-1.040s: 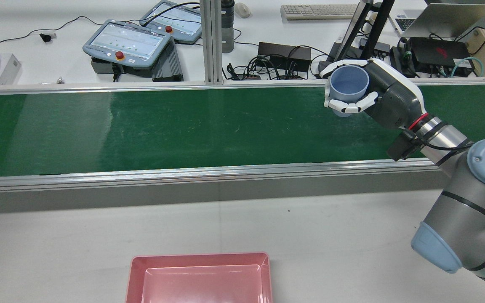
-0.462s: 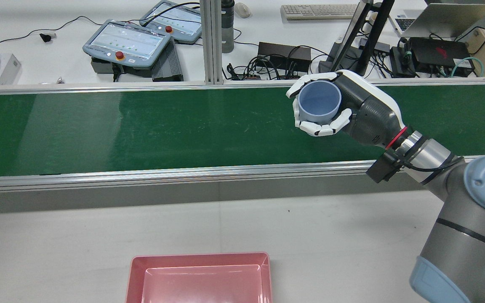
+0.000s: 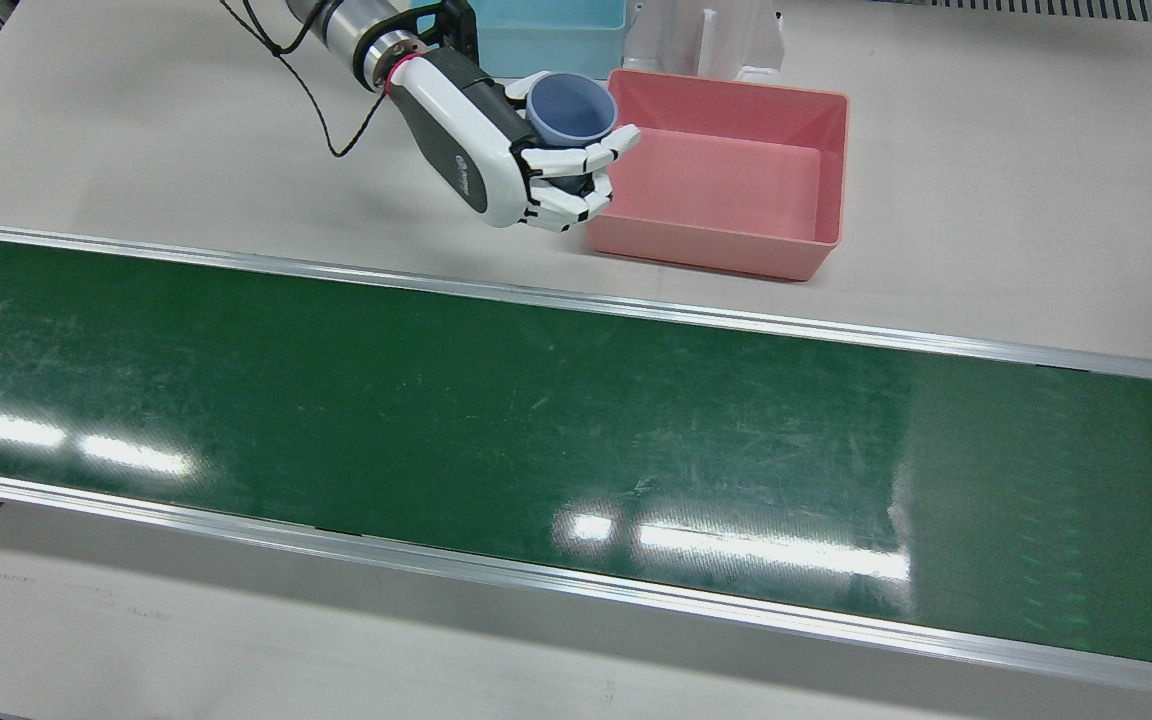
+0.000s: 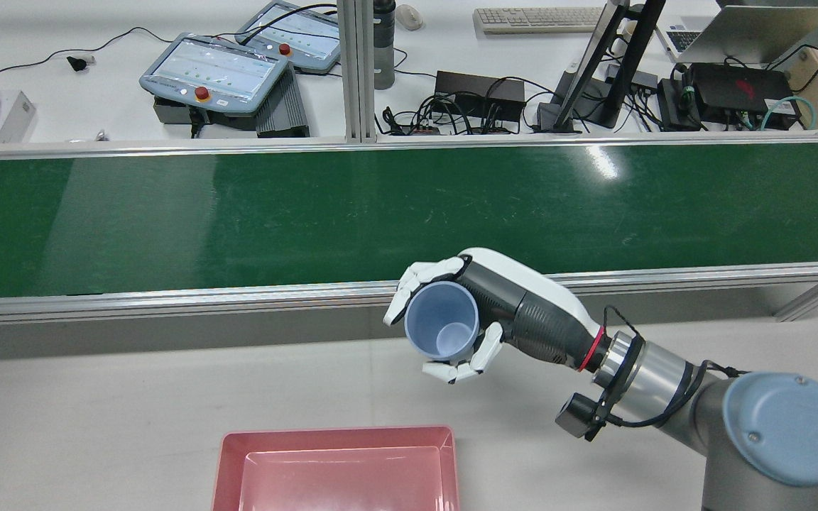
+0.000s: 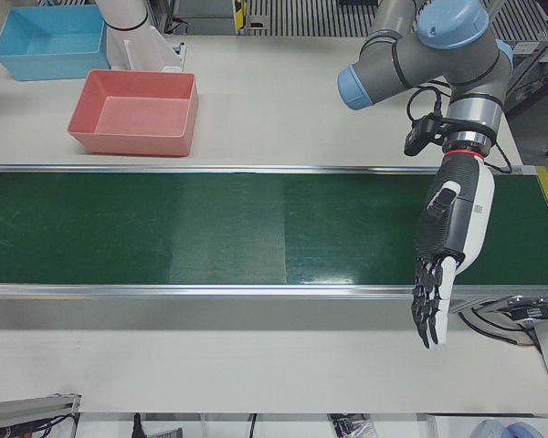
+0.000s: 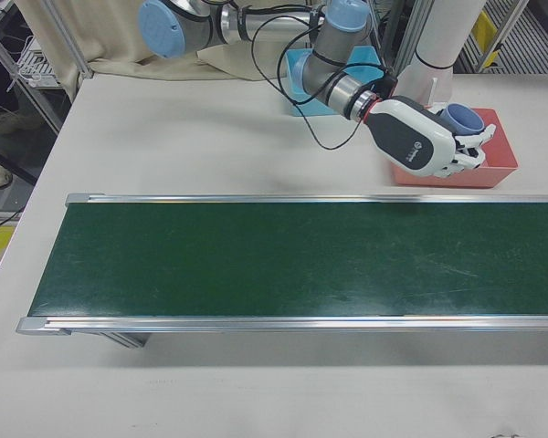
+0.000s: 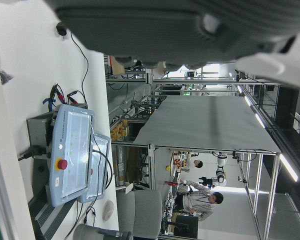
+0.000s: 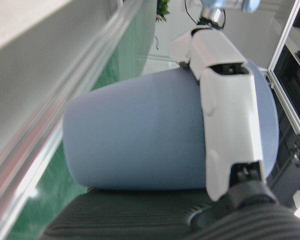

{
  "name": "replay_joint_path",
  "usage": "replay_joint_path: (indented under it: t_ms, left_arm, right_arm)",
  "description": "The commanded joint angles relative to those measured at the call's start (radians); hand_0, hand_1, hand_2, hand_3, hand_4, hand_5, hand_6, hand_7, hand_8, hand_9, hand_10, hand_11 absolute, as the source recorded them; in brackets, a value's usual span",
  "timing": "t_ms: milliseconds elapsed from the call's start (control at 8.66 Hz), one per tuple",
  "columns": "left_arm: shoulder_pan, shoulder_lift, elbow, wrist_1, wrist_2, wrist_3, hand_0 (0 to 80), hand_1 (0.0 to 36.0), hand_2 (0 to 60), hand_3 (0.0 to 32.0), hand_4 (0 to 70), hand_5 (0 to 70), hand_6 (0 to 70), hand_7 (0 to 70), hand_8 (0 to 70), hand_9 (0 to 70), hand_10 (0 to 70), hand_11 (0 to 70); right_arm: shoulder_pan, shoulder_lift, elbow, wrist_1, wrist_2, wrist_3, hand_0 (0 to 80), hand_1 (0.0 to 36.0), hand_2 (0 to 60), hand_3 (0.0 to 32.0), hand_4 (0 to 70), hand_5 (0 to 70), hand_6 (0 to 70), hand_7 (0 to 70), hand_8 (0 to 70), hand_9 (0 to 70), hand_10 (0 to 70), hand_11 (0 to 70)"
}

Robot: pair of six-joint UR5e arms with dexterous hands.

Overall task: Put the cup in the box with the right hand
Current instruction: 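Carry the cup toward the robot and lower it into the pink tray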

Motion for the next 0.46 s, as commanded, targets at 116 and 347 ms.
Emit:
replay_joint_path:
  t_ms: [116, 347]
  left_arm:
    - [0.001, 0.0, 0.0, 0.0, 0.0, 0.0, 0.0, 0.0, 0.0, 0.0, 0.0, 0.0, 0.0, 0.0, 0.0, 0.0, 0.0, 0.0]
    - [0.0, 0.0, 0.0, -0.001, 0.0, 0.0, 0.0, 0.0, 0.0, 0.0, 0.0, 0.0, 0.0, 0.0, 0.0, 0.0, 0.0, 0.0]
  right_arm:
    - [-0.344, -0.004, 0.007, -0.006, 0.195, -0.234, 78.8, 36.0, 60.0, 0.0, 20.7, 24.0, 34.2, 70.0, 58.1, 70.0, 44.1, 65.7]
    - [-0.363, -0.047, 0.013, -0.003, 0.241, -0.244, 59.7, 36.0, 60.0, 0.0, 8.0, 18.5, 21.2, 65.2, 38.7, 59.0, 26.6, 42.4]
